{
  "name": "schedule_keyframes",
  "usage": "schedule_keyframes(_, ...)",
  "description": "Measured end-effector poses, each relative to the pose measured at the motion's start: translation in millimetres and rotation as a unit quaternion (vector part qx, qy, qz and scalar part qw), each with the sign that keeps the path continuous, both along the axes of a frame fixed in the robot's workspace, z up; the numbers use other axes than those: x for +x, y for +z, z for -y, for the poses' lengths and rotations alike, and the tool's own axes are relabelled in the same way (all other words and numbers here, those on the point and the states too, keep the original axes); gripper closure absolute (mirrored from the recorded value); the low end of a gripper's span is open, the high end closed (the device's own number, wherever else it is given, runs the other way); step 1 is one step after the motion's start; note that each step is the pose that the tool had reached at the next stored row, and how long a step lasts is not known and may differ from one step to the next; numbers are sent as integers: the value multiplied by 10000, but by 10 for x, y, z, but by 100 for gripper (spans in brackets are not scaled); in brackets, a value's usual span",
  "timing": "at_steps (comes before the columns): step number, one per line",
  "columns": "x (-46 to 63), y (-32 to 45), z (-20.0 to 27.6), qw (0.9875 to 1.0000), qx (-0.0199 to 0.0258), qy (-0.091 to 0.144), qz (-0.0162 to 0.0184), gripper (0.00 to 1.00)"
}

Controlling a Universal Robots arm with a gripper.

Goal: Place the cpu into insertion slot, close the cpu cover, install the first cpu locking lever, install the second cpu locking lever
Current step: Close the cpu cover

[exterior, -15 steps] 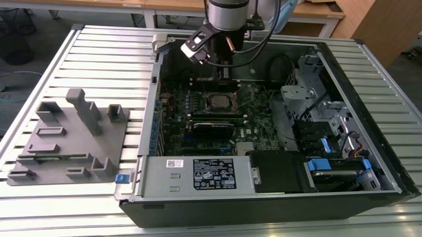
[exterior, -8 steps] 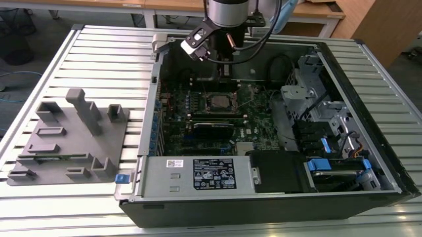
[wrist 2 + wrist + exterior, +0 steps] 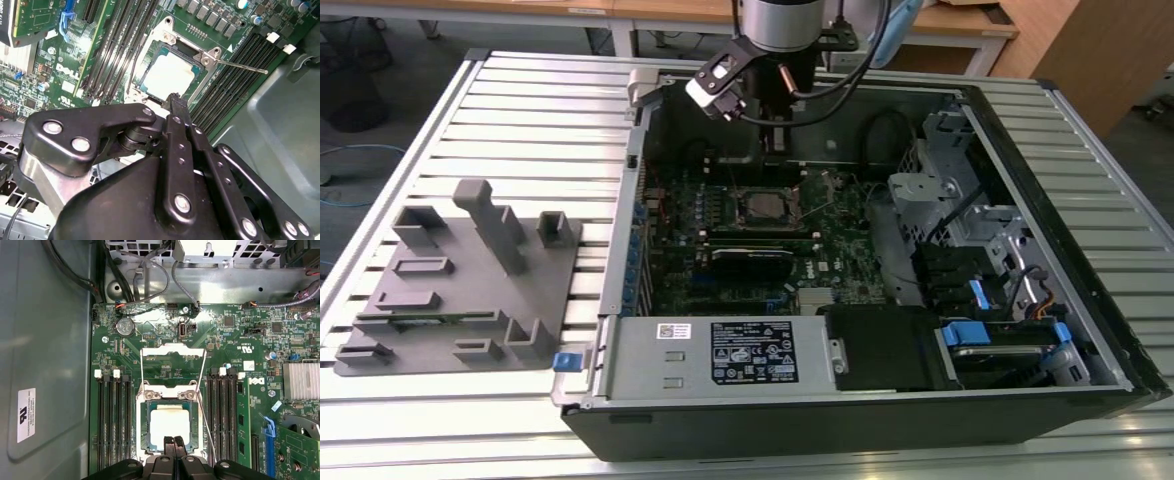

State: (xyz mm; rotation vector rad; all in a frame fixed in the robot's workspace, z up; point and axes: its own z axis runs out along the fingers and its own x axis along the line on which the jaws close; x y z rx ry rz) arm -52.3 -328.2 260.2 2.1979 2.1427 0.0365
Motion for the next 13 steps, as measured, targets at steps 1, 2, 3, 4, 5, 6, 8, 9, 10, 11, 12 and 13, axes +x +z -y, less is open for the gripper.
schedule_keyframes(1,2,0,0,10000,0,0,0,89)
schedule_keyframes(2,6,1,0,10000,-1,1,-1,89)
schedule_keyframes(3,12,1,0,10000,-1,1,-1,89)
schedule_keyframes(4,20,1,0,10000,-1,0,-1,89)
schedule_keyframes(5,30,0,0,10000,0,0,0,89)
schedule_keyframes(6,40,0,0,10000,0,0,-1,89)
schedule_keyframes(8,51,0,1,10000,0,0,0,89)
schedule_keyframes(9,51,0,1,10000,0,0,0,89)
schedule_keyframes(10,51,0,1,10000,0,-1,0,89)
schedule_keyframes(11,52,0,0,10000,0,0,0,89)
schedule_keyframes(12,54,0,0,10000,0,0,0,89)
schedule_keyframes(13,54,0,0,10000,0,0,0,89)
